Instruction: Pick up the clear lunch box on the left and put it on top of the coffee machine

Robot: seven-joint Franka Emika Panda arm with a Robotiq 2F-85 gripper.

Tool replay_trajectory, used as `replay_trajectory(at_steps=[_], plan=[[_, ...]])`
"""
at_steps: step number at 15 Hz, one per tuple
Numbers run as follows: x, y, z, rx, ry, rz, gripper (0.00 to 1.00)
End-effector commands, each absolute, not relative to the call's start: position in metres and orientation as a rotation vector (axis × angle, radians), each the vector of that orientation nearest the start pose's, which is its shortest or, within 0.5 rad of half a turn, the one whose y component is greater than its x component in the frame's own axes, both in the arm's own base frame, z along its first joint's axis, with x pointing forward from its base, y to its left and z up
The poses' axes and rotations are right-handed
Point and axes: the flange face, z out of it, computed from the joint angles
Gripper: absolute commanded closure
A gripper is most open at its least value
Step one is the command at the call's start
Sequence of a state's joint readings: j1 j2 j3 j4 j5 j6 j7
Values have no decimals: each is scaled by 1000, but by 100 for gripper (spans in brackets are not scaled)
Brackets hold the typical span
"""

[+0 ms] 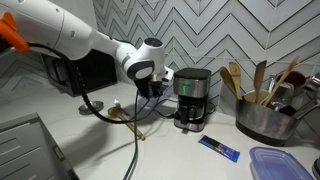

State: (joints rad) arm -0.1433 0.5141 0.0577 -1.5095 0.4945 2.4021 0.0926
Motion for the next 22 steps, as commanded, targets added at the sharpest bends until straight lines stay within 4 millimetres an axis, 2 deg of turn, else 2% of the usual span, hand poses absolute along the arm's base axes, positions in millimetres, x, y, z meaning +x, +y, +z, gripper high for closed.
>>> replay_trajectory(at_steps=[1,6,13,17,22], plan=[[714,-81,425,-2638,699,-476,96],[699,-91,442,-2771,729,-409,96],[687,-115,481,-2908,825,-509,96],[682,-113,510,-2916,801,-571,96],[676,-100,550,-2903,773,-641,96]])
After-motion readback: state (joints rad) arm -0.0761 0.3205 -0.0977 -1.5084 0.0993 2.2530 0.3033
